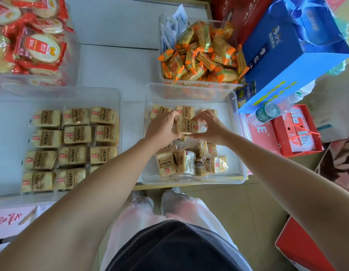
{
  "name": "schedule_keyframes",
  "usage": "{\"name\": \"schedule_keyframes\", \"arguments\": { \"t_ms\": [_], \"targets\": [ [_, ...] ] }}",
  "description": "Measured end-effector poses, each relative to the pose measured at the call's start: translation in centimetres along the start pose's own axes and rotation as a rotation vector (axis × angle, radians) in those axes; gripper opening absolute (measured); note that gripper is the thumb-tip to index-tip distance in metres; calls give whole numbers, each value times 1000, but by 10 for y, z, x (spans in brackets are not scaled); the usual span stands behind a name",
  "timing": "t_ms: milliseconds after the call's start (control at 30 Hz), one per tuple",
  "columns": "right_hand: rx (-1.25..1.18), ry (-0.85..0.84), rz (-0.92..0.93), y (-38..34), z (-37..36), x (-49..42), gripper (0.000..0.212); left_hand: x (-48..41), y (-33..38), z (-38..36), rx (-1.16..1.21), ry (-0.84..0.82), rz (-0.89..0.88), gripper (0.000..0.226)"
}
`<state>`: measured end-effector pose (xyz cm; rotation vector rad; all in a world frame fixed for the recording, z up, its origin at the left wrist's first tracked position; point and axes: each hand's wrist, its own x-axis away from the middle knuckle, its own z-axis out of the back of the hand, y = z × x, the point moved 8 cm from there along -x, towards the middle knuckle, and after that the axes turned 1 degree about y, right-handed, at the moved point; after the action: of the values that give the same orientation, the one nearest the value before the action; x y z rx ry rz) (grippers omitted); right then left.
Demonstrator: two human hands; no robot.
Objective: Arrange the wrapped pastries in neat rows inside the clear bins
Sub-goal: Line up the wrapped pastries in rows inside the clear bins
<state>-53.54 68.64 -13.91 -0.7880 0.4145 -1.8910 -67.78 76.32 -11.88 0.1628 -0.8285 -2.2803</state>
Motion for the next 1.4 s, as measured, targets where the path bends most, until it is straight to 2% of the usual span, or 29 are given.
{"name": "schedule_keyframes", "arguments": {
  "t_ms": [67, 133, 233, 333, 500, 833, 1067, 1133, 1233, 1333, 1400],
  "targets": [
    [72, 88, 10, 3, 3, -2, 54, 0, -6, -1, -68, -4, 20, 67],
    [72, 126, -27, 9, 2, -4, 53, 2, -8, 4, -299, 30, -6, 54],
    [81, 85, -66, 16, -10, -7, 51, 6, -2, 20, -541, 153, -122, 33],
    [175, 18, -65, 12, -23, -11, 65, 8, -9, 27, -606, 173, -151, 35],
    [302, 61, -49, 9, -31, -18, 70, 12, -34, 30, -556, 125, -124, 41],
    [334, 105, 96, -16, -57, -30, 66, 15, -44, 20, -469, 132, -115, 38],
    [616, 51, 88, -18, -51, -31, 60, 16, -42, 21, -446, 162, -140, 36],
    [580, 7, 89, -18, -59, -32, 67, 17, -42, 21, -443, 168, -148, 34],
    [391, -24, 133, -19, -56, -29, 78, 17, -43, 20, -424, 171, -168, 32],
    [281, 8, 124, -13, -36, -19, 78, 16, -46, 20, -392, 180, -175, 30],
    [264, -32, 70, -7, -30, -13, 78, 16, -47, 19, -378, 183, -171, 29]
  ]
}}
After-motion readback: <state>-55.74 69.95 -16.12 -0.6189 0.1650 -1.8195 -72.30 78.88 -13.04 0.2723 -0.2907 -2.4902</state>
